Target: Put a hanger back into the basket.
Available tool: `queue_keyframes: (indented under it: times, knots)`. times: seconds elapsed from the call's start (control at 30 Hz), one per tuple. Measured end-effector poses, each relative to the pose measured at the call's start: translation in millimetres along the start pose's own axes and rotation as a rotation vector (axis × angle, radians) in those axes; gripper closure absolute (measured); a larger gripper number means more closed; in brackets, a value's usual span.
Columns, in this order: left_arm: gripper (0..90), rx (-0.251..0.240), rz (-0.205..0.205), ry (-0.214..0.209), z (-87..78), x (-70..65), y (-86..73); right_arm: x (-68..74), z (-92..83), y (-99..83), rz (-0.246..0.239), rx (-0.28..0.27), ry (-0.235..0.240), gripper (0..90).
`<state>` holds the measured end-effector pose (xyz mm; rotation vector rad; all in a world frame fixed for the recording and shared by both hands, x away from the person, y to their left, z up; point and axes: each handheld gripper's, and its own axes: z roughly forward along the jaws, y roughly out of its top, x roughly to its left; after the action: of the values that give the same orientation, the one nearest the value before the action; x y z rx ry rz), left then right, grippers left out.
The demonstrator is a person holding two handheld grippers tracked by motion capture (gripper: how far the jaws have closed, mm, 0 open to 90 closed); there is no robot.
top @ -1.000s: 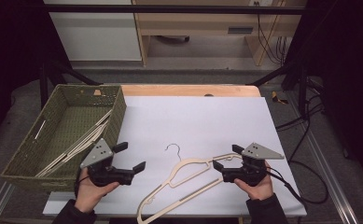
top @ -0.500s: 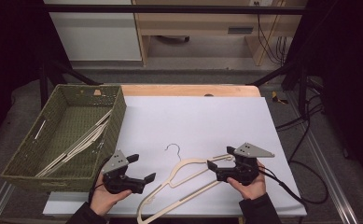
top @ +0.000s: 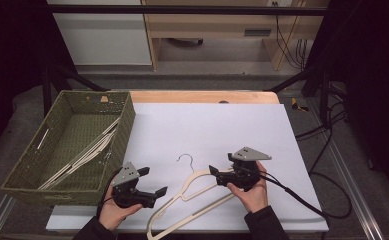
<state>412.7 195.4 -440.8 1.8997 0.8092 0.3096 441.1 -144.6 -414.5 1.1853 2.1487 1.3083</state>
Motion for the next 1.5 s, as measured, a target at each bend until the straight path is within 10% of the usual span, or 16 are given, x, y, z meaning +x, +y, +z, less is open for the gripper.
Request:
queue_keyframes:
  times: [0.83,1.5]
  knots:
    - [4.5,0.017,0.016,-0.014,1.2,-0.8,-4.5,29.5,96.3,2.2,-0.091,0.240,-0.034,53.2]
    - [4.7,0.051,0.010,-0.025,6.3,-3.1,-6.5,37.9,115.3,-6.8,-0.118,0.299,-0.051,81.6]
